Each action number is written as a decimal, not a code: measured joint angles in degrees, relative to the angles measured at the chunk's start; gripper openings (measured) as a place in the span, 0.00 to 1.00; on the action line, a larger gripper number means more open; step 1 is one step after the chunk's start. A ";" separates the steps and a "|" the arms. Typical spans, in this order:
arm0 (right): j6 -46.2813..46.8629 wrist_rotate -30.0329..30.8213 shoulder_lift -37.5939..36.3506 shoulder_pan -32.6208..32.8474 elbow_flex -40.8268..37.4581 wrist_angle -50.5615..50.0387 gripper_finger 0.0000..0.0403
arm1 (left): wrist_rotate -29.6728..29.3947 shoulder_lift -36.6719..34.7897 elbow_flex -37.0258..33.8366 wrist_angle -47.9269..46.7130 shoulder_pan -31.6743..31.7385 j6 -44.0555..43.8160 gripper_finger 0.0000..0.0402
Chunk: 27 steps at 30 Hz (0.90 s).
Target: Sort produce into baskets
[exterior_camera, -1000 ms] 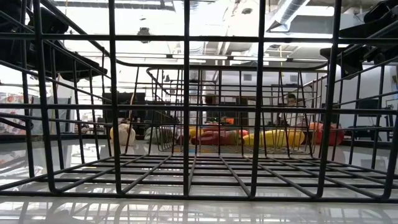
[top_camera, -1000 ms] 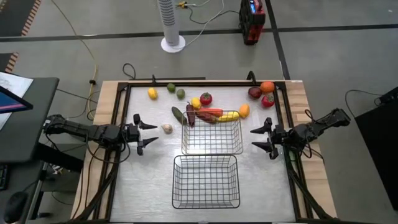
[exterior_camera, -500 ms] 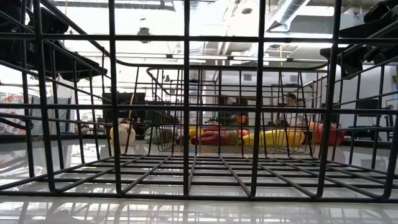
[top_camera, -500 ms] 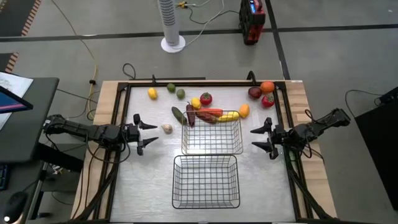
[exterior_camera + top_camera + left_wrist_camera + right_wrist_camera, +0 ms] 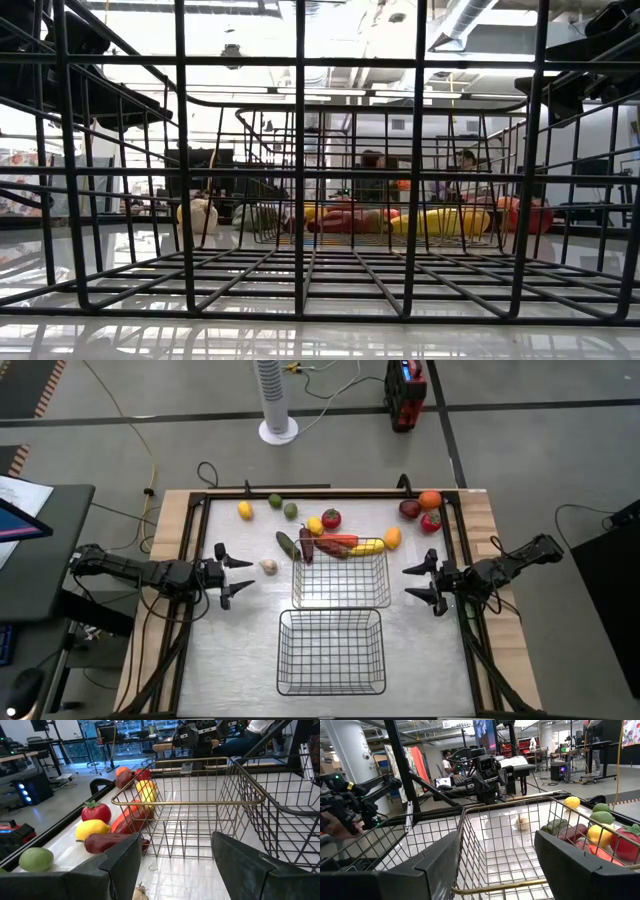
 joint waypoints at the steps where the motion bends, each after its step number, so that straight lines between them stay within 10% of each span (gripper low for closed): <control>1: 0.00 0.00 0.00 0.01 0.00 0.00 0.71 | 0.01 0.00 0.00 0.84 0.01 0.23 0.57; 27: 0.13 0.00 0.01 0.00 -0.20 5.97 0.71 | -11.34 0.00 0.00 8.42 0.02 -22.90 0.57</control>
